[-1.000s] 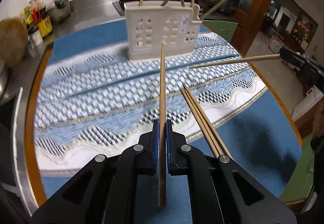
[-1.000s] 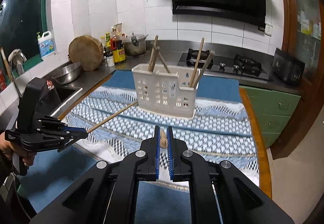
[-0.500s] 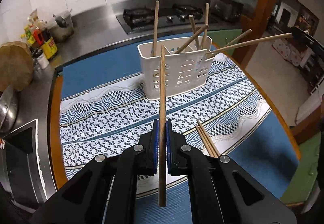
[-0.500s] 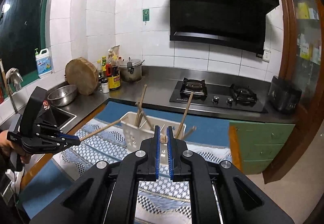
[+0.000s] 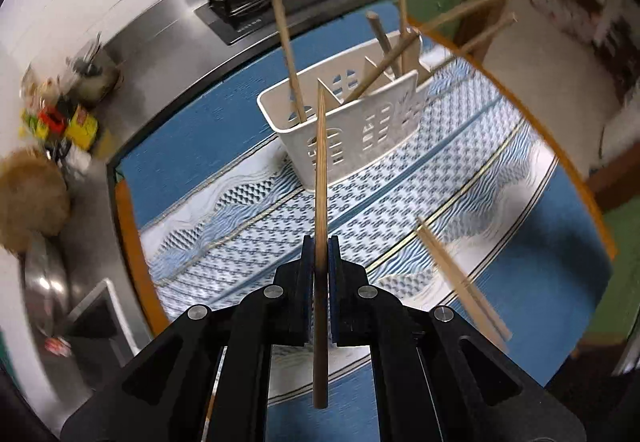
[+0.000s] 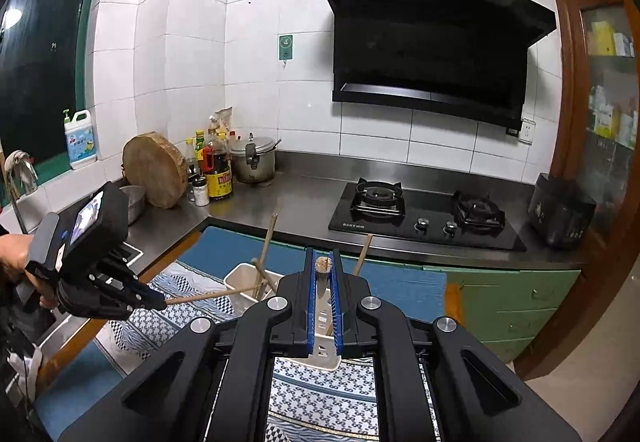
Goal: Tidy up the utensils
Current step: 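Lower the chopsticks into the holder and open both grippers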
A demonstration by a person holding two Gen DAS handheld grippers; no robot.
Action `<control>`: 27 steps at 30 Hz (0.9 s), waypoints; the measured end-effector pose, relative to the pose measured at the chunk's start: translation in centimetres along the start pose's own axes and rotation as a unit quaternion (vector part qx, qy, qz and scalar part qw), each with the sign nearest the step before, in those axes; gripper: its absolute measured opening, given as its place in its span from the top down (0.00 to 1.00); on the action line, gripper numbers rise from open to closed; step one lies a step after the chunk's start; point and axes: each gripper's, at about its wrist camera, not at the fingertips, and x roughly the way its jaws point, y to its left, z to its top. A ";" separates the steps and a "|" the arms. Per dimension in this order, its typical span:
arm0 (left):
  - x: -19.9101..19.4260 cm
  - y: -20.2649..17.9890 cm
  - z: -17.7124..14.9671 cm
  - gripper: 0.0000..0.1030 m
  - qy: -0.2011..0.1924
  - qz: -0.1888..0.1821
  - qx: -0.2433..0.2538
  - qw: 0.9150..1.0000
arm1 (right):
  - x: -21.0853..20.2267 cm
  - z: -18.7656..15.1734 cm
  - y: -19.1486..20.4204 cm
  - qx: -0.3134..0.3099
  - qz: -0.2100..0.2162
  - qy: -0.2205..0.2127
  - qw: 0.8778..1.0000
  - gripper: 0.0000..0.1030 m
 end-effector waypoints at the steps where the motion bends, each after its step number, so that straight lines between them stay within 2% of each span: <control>1: 0.1 -0.1 0.3 0.95 0.009 0.004 0.012 1.000 | 0.3 0.2 -0.2 -0.001 -0.001 0.001 1.000 0.94; 6: 0.3 0.4 2.3 0.95 0.041 0.034 0.049 0.997 | 2.1 0.9 -0.5 -0.010 -0.010 0.013 1.000 0.94; 10: 0.1 0.6 4.1 0.95 0.047 0.048 0.070 0.995 | 3.2 1.0 -0.7 -0.008 -0.008 0.016 1.000 0.94; 12: -0.2 0.7 5.2 0.94 0.039 0.057 0.072 0.995 | 3.6 0.9 -0.8 -0.007 -0.007 0.015 1.000 0.93; 18: -0.9 0.3 7.4 0.94 -0.003 0.050 0.057 0.997 | 4.9 0.7 -1.0 -0.001 -0.003 0.020 1.000 0.93; 27: -1.9 -0.2 7.7 0.95 -0.055 0.027 0.036 0.998 | 3.9 0.9 -0.6 -0.009 -0.005 0.010 1.000 0.93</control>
